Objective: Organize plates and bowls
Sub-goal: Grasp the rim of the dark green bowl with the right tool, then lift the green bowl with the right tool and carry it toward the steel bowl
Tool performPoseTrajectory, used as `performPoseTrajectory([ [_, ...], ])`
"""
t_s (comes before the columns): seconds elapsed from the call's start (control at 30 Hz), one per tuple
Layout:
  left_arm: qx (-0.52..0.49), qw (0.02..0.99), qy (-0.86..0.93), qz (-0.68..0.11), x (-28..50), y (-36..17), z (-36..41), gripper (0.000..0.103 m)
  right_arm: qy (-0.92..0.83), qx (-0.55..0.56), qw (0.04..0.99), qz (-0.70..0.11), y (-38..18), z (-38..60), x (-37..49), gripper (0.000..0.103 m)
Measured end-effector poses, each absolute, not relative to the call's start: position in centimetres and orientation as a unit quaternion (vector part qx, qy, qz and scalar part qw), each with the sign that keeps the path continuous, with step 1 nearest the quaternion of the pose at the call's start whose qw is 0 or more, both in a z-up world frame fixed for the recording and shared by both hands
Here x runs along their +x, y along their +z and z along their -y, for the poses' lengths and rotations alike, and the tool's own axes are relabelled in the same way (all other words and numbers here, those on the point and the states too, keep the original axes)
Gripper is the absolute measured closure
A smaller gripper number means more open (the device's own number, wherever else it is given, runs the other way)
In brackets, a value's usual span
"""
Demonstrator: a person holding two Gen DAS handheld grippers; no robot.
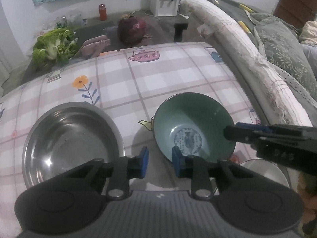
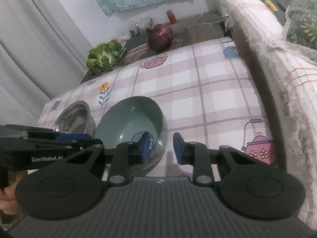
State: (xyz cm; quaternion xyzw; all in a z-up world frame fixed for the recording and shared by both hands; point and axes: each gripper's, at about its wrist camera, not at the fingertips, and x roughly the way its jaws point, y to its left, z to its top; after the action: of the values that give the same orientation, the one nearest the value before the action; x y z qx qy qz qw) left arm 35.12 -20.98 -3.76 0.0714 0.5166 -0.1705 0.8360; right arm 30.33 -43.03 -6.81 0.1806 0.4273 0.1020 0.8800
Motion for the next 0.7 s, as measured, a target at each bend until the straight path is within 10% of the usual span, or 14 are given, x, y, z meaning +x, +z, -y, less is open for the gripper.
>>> performPoseTrajectory([
  [0.7,0.080,0.830,-0.170,-0.525,35.6,-5.0,22.6,0.081,0.110,0.187,0.871,-0.440,-7.6,43.6,31.8,0.087],
])
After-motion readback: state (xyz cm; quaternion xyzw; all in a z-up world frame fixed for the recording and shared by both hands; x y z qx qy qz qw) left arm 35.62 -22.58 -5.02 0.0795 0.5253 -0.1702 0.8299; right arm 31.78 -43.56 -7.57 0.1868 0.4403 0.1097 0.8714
